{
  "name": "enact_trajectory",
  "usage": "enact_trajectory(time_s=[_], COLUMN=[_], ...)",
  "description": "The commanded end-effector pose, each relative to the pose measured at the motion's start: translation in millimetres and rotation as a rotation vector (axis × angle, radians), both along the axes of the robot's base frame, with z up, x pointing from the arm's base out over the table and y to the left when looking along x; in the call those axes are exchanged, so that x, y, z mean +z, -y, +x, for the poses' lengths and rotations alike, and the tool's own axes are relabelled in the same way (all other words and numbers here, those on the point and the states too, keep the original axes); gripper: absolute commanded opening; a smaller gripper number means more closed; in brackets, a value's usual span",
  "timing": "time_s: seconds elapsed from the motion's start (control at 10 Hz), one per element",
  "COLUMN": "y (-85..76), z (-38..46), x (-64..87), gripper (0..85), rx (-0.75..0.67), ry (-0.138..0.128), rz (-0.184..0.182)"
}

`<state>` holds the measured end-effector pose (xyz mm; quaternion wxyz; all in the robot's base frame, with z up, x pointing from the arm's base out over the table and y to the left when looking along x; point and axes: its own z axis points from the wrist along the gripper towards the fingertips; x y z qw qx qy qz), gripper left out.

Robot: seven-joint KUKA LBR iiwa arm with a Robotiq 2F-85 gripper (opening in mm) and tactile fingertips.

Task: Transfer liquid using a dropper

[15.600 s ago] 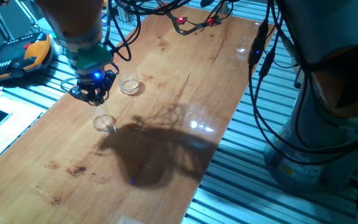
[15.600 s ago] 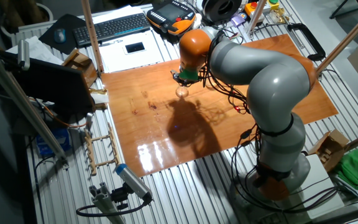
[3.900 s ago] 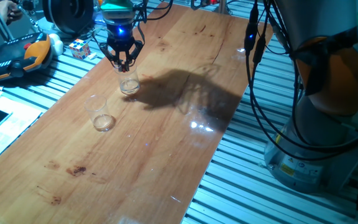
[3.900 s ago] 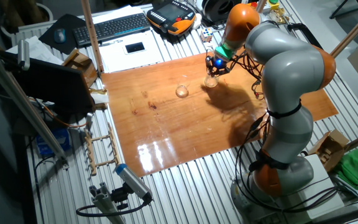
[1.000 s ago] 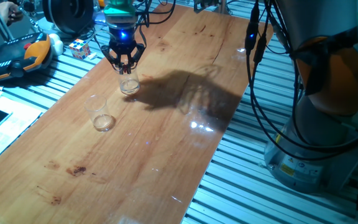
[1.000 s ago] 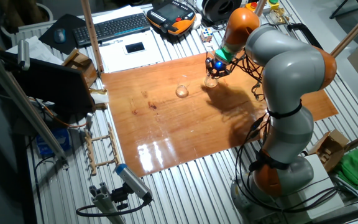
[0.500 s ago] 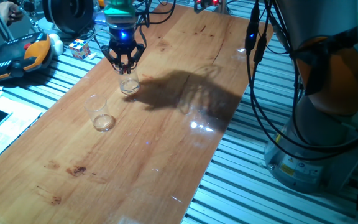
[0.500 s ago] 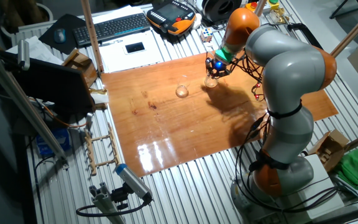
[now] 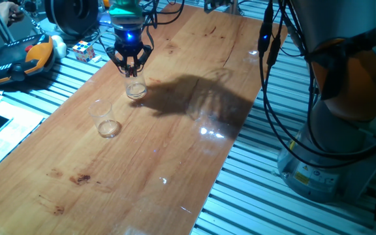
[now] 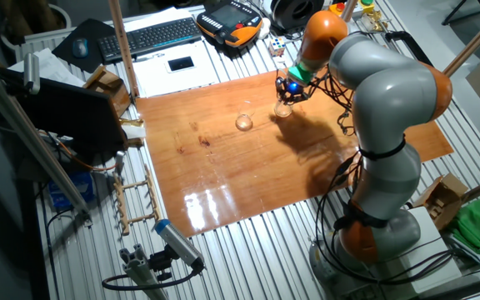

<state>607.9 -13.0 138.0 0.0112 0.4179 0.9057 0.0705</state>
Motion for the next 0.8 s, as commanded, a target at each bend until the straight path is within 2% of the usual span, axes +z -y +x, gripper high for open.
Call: enact_trajectory(time_s=[0.0,0.3,0.7], y=[0.1,0.4,1.3], z=[-0.3,-0.7,-1.9], x=[2.2,6.7,15.4], gripper=[18.3,18.7,18.3], rx=[0.003,0.006,0.016], ry=[0.002,0.004,0.022], rz=[-0.01,-0.024,-0.048])
